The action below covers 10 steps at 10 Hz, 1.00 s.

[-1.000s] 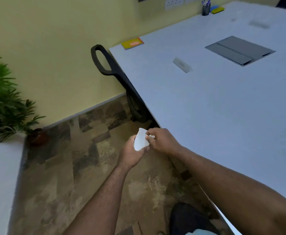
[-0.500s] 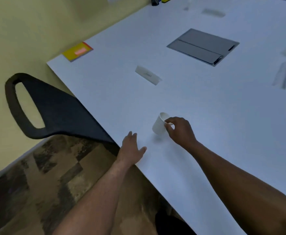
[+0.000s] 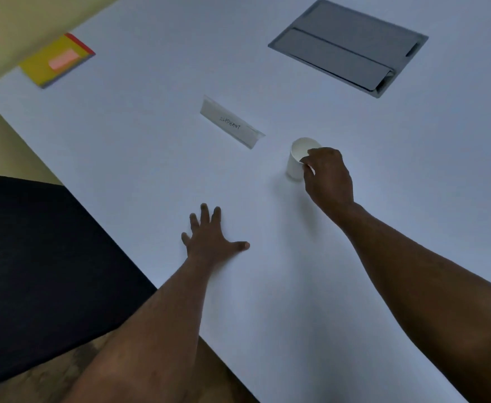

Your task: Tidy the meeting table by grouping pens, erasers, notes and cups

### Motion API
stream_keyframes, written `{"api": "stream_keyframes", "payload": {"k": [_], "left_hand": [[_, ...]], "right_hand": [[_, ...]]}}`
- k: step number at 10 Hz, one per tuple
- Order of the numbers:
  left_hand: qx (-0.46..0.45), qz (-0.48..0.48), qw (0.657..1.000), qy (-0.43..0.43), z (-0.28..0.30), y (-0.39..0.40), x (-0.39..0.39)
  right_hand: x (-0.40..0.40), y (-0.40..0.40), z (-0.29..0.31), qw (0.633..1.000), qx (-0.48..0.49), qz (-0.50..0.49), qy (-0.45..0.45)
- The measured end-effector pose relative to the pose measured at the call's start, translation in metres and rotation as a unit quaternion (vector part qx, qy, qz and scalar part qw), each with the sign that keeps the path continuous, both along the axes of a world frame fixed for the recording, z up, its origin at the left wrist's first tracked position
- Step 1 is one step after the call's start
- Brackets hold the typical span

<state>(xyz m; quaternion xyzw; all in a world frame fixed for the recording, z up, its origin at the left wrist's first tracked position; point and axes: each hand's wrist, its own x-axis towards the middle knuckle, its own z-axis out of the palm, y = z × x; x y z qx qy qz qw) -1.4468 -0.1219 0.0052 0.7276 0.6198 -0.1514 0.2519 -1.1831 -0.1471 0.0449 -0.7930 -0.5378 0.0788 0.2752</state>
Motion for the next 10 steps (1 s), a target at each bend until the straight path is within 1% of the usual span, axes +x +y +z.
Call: {"api": "stream_keyframes", "payload": {"k": [2, 4, 5, 7, 8, 9, 10], "left_hand": [[-0.015, 0.009, 1.000, 0.009, -0.005, 0.010, 0.008], [-0.005, 0.003, 1.000, 0.013, -0.012, 0.012, 0.007], [-0.003, 0.003, 1.000, 0.015, -0.011, 0.012, 0.007], [0.000, 0.004, 1.000, 0.014, -0.010, 0.008, 0.006], [-0.010, 0.003, 1.000, 0.004, -0.004, 0.009, 0.008], [-0.052, 0.006, 0.999, 0.003, 0.005, 0.010, 0.008], [-0.038, -0.058, 0.998, 0.007, 0.007, 0.007, 0.002]], "right_hand": [[0.005, 0.026, -0.007, 0.999, 0.028, -0.011, -0.017], [0.004, 0.041, -0.018, 1.000, -0.023, -0.003, -0.017], [0.002, 0.037, -0.018, 0.999, -0.041, 0.010, -0.034], [-0.027, -0.011, -0.015, 0.997, -0.062, -0.037, -0.022], [-0.044, -0.042, -0.015, 0.993, -0.102, -0.053, -0.005], [-0.065, -0.085, -0.022, 0.981, -0.189, -0.038, 0.018], [-0.089, -0.120, -0.021, 0.974, -0.220, -0.023, 0.053]]}}
